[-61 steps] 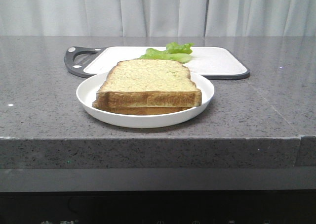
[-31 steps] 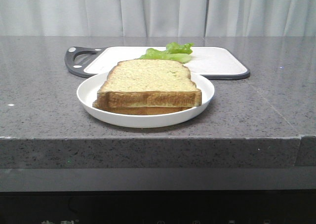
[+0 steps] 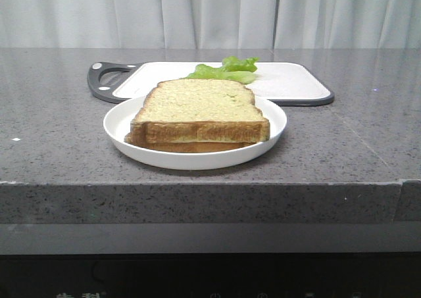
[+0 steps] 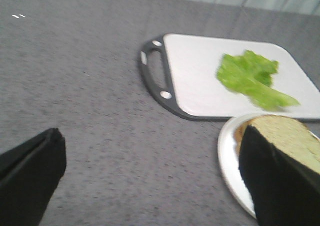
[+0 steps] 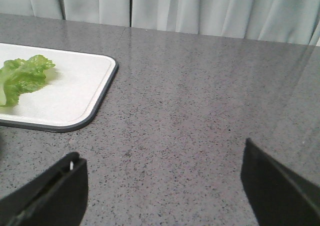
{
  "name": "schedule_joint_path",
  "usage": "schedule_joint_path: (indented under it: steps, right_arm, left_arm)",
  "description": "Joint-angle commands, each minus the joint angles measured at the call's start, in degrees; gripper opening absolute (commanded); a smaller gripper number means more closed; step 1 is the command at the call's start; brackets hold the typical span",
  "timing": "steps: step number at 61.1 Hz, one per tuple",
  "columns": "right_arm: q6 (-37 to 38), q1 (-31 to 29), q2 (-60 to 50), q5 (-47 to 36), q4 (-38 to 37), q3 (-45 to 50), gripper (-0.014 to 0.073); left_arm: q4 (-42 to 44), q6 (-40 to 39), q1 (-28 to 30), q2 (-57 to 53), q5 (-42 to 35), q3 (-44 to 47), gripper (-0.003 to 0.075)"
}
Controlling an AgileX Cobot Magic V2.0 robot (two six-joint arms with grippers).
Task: Left arm grabs bread, right arm adds lettuce
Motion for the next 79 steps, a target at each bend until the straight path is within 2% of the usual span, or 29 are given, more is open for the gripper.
schedule_joint_path:
  steps: [1, 9, 15, 30, 37, 43, 48, 79]
  right_arm:
    - [-0.28, -0.45, 0.75, -4.89, -0.55, -2.12, 0.0635]
    - [-0.28, -0.45, 0.75, -4.89, -0.55, -2.12, 0.0635]
    - [-0.28, -0.45, 0.75, -4.89, -0.55, -2.12, 0.0635]
    - [-0.28, -0.45, 0.75, -4.89, -0.55, -2.12, 0.0635]
    - [-0.28, -0.45, 0.75, -4.89, -0.55, -2.12, 0.0635]
    - [-0.28, -0.45, 0.75, -4.89, -0.55, -2.12, 0.0635]
    - [-0.28, -0.45, 0.75, -4.89, -0.55, -2.12, 0.0635]
    - [-0.28, -0.45, 0.75, -4.89, -0.55, -2.12, 0.0635]
  left_arm:
    - [-3.31, -0.6, -5.75, 6.21, -0.83, -6.04, 0.0692]
    - [-6.46, -0.6, -14.44, 16.38, -0.23, -11.86, 0.0692]
    - [-9.28, -0.6, -17.68, 23.19, 2.02, -16.31, 0.0692]
    - [-17.41, -0.6, -17.87, 35.47, 10.37, -26.0, 0.0683]
    - [-19.44, -0.6, -17.87, 39.52, 12.98, -28.29, 0.0613]
    - [-20.52, -0.6, -17.87, 41.39, 13.02, -28.54, 0.0531]
    - [-20.67, -0.6, -17.87, 42.45, 13.02, -28.54, 0.0493]
    - [-20.63, -0.6, -17.87, 46.8, 13.35, -28.54, 0.049]
